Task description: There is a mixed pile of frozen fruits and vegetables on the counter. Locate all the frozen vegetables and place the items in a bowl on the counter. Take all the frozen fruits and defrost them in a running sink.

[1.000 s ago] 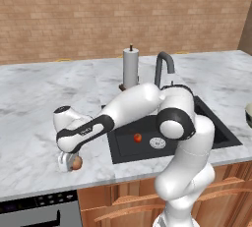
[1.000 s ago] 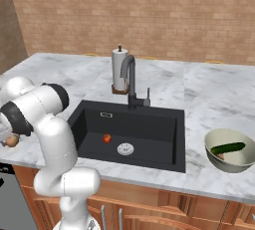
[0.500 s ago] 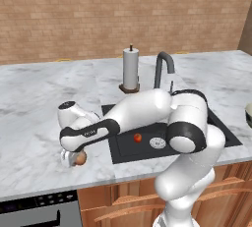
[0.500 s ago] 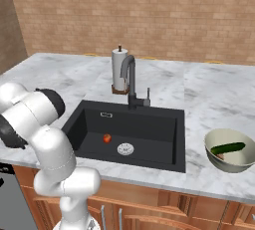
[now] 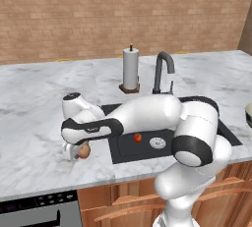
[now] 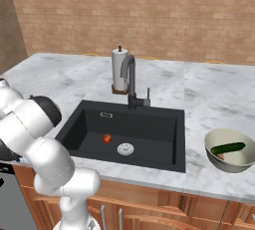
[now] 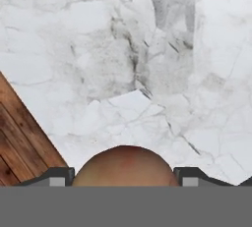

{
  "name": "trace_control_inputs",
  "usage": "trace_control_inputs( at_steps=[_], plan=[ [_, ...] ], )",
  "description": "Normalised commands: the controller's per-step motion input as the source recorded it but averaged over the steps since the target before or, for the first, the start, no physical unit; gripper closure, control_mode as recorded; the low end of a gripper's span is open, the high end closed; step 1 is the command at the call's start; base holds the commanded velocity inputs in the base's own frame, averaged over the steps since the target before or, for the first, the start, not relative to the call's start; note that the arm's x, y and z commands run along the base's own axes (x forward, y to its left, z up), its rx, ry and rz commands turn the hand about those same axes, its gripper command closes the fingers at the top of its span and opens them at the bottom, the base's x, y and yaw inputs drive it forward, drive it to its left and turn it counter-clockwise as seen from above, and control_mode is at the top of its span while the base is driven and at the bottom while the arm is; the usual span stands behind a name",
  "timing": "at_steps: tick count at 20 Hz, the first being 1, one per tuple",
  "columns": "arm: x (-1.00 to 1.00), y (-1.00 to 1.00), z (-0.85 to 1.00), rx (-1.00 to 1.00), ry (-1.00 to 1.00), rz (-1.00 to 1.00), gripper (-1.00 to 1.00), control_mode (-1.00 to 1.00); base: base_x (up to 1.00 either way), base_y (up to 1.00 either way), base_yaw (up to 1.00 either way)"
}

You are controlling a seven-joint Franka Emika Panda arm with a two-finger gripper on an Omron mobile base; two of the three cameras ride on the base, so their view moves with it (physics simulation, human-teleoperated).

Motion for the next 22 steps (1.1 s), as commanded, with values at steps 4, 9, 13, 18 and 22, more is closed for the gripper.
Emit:
trace_control_inputs(
  at_steps=[4, 9, 13, 18, 22],
  plan=[
    [0.02, -0.56, 0.02, 0.05, -0.03, 0.0, 1.0, -1.0, 0.0, 0.0, 0.0],
    [0.04, -0.52, 0.02, 0.06, 0.01, 0.0, 1.0, -1.0, 0.0, 0.0, 0.0],
    [0.15, -0.48, 0.0, 0.06, 0.04, 0.0, 1.0, -1.0, 0.0, 0.0, 0.0],
    [0.22, -0.4, -0.01, 0.01, 0.0, -0.06, 1.0, -1.0, 0.0, 0.0, 0.0],
    [0.21, -0.43, 0.01, 0.0, 0.05, -0.04, 1.0, -1.0, 0.0, 0.0, 0.0]
  ],
)
